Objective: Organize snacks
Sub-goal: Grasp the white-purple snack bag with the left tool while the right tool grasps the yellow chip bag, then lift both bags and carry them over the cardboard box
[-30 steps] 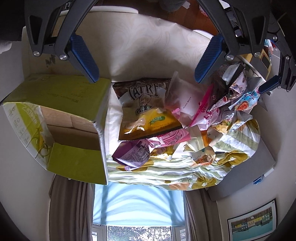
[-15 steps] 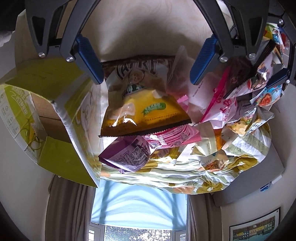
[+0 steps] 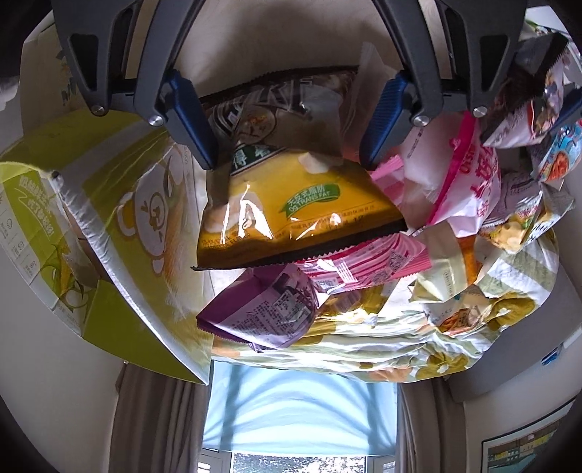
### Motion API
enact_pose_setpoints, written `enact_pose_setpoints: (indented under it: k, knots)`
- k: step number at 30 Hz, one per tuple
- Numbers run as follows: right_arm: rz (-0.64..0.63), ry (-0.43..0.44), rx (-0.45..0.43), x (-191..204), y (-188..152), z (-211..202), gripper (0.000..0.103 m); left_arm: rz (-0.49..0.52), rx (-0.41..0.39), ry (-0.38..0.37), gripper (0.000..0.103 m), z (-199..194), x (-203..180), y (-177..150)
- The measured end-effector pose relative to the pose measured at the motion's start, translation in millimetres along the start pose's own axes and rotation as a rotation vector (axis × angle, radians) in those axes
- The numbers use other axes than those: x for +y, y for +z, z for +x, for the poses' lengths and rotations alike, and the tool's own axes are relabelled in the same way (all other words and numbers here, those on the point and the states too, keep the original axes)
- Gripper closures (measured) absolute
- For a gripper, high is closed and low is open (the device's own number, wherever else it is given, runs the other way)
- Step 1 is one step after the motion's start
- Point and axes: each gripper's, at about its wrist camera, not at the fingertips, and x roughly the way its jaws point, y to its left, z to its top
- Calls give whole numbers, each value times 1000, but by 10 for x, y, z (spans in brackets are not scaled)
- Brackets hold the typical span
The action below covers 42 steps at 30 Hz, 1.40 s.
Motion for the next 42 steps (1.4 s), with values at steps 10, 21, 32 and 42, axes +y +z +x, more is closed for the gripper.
enact_pose_setpoints:
  k: [10, 21, 32, 42]
  knots:
    - [18, -3, -2, -64, -2, 5, 55, -31, 18, -44, 55, -57, 95, 35]
    - [25, 70, -50, -17, 98, -349, 59, -80, -9, -86, 56, -383, 179, 111]
    - [18, 103, -115, -57, 371, -987, 59, -139, -101, -166, 56, -993, 371, 352]
    - [92, 85, -188, -426, 785, -1598, 59, -108, -288, -227, 56, -1298, 434, 1260]
